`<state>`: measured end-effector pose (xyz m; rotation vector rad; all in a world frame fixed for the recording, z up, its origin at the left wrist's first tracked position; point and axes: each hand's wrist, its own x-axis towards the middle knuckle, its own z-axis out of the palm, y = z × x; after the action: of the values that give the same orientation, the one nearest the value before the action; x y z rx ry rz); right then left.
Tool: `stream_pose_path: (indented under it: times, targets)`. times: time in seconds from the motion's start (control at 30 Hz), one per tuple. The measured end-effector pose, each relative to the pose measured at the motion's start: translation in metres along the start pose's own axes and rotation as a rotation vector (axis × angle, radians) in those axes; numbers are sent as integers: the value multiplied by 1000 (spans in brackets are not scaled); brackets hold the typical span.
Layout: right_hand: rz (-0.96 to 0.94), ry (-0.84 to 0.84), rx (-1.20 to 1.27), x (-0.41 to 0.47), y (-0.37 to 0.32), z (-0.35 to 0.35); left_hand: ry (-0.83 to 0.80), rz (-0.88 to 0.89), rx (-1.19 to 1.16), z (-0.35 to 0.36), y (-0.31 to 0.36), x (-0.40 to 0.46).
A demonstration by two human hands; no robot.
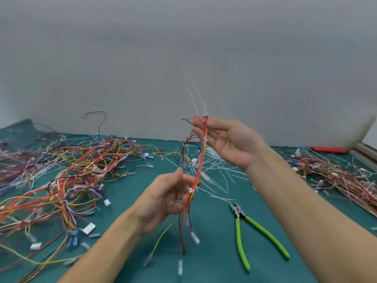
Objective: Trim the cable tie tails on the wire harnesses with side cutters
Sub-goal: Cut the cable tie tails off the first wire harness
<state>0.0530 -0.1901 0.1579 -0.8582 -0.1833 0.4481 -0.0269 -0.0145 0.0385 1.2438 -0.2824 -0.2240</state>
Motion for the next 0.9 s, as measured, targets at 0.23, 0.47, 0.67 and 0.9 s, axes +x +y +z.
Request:
stream_pose_path:
  times: [0.23,0.47,0.67,0.9]
  targets:
    - [72,46,-70,24,8,-36,-49,-8,128,9,2,-6]
    - [30,82,-256,47,-6,-47,8,-48,-58,8,-5,0]
    - [-81,117,-369,61,2,-55,46,-3,-95,1,1,3]
    - [-60,86,-454,60,-6,-58,159,95,138,11,-3,2]
